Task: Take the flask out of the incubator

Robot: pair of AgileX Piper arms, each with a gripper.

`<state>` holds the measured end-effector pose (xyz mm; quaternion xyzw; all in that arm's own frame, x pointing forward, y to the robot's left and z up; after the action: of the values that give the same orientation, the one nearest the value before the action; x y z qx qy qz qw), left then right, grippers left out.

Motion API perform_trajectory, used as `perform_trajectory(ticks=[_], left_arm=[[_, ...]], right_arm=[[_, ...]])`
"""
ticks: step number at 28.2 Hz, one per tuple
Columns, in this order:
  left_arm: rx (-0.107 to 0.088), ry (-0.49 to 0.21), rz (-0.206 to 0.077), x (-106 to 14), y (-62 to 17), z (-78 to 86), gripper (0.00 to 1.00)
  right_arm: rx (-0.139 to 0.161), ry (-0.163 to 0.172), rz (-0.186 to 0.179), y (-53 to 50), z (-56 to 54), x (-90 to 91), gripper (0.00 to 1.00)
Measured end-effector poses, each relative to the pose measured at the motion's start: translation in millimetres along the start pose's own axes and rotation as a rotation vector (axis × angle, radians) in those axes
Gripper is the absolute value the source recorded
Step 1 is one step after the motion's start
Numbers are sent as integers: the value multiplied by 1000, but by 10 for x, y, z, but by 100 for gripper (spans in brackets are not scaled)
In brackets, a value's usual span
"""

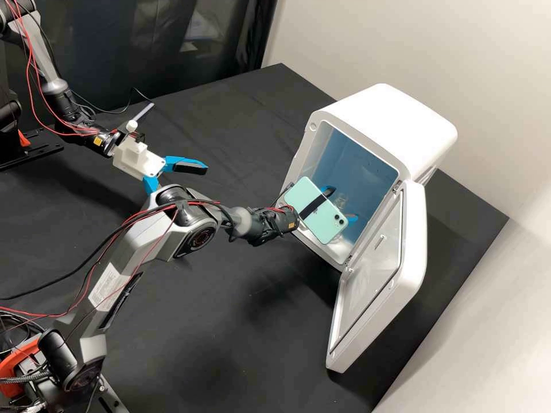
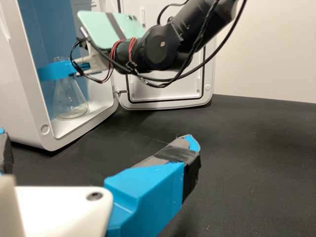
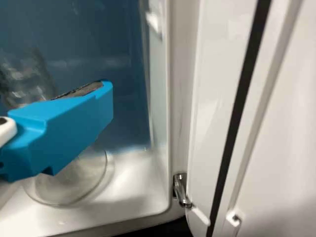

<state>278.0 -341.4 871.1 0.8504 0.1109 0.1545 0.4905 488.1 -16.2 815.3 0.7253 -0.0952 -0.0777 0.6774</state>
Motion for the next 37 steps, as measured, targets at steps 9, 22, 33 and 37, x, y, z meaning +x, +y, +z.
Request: perform_trajectory(ticks=[9, 22, 33, 37], left_arm=[[0, -3, -1, 0, -2, 8, 100], [2, -13, 0, 8, 0, 37, 100], [2, -16, 5, 17, 10, 46, 100], [2, -16, 5, 17, 10, 46, 100]], right_arm=[[-17, -38, -39, -137, 35, 91, 100], [-38, -59, -75, -266, 90, 111, 100], [-37, -61, -66, -229, 103, 110, 0], [-35, -65, -62, -207, 122, 114, 0]])
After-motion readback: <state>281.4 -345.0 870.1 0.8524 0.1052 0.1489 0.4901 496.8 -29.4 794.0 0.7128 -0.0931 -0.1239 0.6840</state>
